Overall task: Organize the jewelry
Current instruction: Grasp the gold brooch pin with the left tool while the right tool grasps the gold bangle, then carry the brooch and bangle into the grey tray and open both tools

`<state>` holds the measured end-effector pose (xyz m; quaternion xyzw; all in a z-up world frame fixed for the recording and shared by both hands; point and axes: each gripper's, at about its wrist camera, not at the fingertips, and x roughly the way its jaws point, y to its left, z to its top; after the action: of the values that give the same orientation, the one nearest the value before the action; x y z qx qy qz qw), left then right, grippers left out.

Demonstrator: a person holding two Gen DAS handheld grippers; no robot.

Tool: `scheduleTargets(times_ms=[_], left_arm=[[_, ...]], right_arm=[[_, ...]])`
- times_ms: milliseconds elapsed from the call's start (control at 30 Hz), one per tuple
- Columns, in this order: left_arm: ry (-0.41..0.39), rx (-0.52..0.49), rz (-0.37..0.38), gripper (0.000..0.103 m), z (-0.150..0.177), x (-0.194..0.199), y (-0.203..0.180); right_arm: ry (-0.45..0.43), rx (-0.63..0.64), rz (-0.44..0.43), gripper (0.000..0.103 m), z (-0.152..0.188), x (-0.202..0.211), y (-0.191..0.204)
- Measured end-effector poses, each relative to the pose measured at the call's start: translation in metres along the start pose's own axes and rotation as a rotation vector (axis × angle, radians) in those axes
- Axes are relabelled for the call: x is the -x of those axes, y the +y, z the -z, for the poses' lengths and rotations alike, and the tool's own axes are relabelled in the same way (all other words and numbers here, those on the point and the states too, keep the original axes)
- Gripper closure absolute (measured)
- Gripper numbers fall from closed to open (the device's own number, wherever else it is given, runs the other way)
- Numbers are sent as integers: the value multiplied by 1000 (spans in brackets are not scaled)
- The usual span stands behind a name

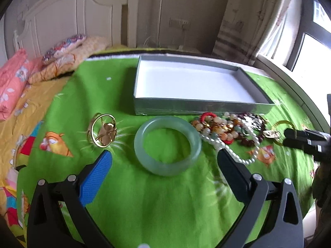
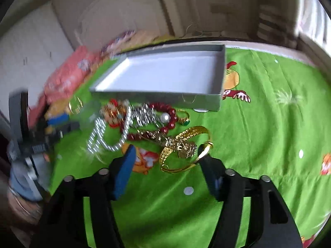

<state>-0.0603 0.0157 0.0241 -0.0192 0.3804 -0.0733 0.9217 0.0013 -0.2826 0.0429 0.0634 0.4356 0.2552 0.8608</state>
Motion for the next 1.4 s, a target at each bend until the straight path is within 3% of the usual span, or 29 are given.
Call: scheduleTargets(times_ms=[33,133,200,267,433,600,733,900,1233,1400], left_arm=[[-13,-6,15,5,2,7,-4],[-38,-61,84,29,-1,22,-24],[-28,-126,143,48,-5,24,-48],[-33,-188,179,49,-9,22,-70],[-52,-368,244,49,-7,11,-117],[7,-478,419,48,4,14,-160],[35,-532,366,51,15,6,-183],[92,-584,384,80,24,-8,-193],[99,-584,398,85,23,-17,-194],[51,-550,413,86,20,-6,-185]], right_arm=[[-10,-24,-13,52,1,1,-2],[-32,-68,-41,83,3,4,-11],[-47,-51,-8,90,6,6,-10],[-68,-21,23,96,8,10,-6],[-131,67,74,96,12,28,2],[-142,76,66,96,13,36,3],[-145,66,46,96,13,40,4],[-157,64,40,96,14,46,7],[-143,114,22,96,17,43,19],[-150,121,98,96,17,43,18]])
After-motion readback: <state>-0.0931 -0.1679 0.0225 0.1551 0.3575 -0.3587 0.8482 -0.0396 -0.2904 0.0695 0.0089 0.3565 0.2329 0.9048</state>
